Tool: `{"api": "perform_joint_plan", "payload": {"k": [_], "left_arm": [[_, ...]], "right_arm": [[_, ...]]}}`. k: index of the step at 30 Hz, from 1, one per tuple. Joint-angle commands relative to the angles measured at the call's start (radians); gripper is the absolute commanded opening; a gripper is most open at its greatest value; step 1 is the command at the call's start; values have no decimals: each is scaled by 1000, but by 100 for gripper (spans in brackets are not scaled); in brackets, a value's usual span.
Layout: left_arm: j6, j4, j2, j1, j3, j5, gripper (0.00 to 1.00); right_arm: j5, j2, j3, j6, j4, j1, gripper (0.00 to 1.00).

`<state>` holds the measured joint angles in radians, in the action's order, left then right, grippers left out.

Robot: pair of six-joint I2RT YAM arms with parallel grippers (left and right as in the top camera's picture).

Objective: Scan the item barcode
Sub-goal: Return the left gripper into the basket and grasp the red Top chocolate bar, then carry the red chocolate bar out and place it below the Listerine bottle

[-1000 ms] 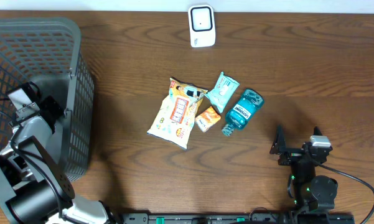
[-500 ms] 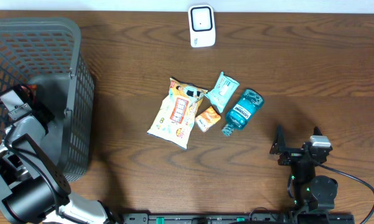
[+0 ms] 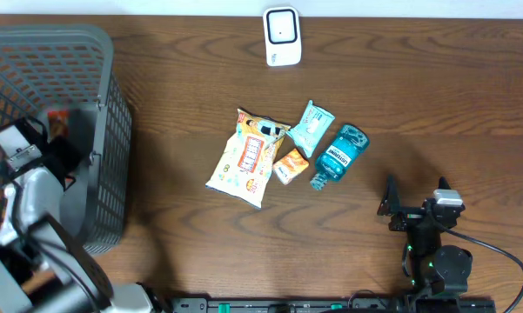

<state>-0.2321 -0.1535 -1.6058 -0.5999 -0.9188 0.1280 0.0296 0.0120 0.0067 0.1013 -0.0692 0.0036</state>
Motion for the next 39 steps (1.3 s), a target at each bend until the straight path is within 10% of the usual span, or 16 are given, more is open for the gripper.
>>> {"api": "perform_joint_plan", "payload": {"k": [1,14,22,39], "left_arm": [[-92,-5,174,2,-4,79,7],[-220,-31,715,18,-4,230,7],[-234,-13,930,275,-4,408,7],[-143,2,519,1036,-2,209,7]], "right_arm": [[-2,-6,-1,-10,-3,-19,99],[-2,-5,-1,-10,-3,-19,99],[-2,-5,-1,-10,-3,-19,99],[-2,-5,-1,-10,-3,-19,99]]}}
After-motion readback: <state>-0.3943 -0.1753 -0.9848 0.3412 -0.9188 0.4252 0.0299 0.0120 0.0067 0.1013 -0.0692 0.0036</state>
